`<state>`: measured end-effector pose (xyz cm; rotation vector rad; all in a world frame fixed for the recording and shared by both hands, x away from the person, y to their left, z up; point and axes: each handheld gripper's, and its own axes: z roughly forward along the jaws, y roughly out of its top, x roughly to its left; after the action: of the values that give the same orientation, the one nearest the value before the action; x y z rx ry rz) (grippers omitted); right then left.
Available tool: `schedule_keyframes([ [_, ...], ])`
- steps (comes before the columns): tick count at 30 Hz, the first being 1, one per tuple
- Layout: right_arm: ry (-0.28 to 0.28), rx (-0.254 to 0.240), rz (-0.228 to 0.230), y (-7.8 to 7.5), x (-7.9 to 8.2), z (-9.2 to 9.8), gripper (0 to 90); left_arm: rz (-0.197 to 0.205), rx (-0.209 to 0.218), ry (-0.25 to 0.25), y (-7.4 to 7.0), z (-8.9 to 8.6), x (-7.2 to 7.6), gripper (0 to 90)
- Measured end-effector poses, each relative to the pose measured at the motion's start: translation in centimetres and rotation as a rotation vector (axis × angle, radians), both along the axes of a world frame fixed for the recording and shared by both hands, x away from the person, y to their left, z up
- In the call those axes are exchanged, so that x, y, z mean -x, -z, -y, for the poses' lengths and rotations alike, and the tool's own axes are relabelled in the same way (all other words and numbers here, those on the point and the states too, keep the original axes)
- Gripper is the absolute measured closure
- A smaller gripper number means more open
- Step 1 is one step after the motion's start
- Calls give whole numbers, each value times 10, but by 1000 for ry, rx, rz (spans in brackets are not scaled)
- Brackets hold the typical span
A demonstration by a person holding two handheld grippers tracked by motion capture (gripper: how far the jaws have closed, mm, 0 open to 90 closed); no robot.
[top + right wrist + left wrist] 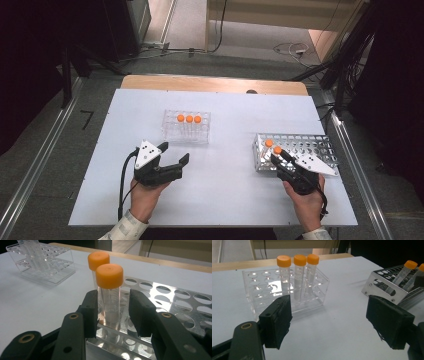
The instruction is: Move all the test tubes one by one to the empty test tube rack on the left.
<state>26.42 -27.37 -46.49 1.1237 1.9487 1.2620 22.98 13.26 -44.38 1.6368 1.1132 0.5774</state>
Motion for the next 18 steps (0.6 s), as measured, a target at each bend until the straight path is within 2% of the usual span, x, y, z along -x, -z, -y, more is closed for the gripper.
schedule_keyframes([
  [7,-16,4,-5,0,-3,-2,690,-1,0,-2,0,0,0,209],
  [13,-8,2,-7,0,-3,-1,711,-3,1,0,0,1,0,210],
  [18,-12,-19,25,-10,-1,0,713,-2,3,1,0,0,0,210],
])
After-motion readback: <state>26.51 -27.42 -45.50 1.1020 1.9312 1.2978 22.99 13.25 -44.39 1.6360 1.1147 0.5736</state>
